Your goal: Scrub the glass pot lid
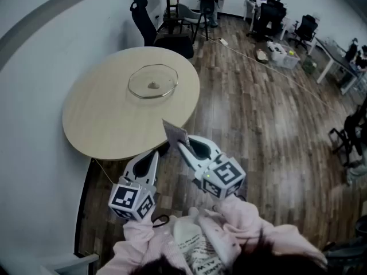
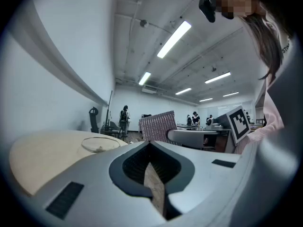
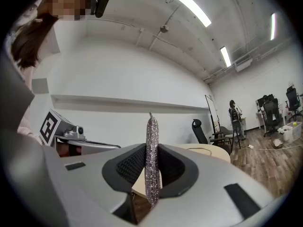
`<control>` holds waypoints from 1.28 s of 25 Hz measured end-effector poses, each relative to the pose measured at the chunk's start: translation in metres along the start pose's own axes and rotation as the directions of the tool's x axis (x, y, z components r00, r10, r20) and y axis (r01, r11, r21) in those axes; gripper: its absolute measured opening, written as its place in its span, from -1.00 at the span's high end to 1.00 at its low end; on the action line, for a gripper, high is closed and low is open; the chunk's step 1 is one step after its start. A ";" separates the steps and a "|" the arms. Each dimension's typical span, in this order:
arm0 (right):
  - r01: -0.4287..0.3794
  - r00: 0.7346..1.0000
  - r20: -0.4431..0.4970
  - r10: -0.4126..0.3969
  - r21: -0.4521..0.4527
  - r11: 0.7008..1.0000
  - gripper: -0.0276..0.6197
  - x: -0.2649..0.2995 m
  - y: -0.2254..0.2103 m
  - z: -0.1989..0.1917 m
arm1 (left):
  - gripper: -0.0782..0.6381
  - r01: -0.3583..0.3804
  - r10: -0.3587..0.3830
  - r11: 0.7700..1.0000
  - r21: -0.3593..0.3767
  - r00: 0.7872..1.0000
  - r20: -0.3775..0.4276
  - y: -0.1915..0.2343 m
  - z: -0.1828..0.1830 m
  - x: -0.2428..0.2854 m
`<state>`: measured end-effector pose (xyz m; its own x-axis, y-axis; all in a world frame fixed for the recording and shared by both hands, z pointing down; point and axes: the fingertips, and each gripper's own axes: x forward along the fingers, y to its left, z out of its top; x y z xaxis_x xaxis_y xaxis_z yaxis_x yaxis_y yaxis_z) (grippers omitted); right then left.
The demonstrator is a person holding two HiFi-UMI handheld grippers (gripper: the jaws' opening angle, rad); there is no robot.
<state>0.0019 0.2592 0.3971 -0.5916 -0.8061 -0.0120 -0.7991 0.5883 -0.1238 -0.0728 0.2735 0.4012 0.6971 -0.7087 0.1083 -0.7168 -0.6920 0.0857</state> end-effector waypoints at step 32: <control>-0.041 0.998 -0.042 0.042 0.026 0.999 0.69 0.025 -0.044 -0.016 | 0.79 -0.065 0.062 0.996 -0.055 0.997 -0.045 0.017 -0.020 0.040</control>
<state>0.0202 0.2140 0.4178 -0.6290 -0.7770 0.0249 -0.7709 0.6194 -0.1485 -0.0574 0.2364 0.4267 0.6499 -0.7434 0.1577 -0.7600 -0.6361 0.1334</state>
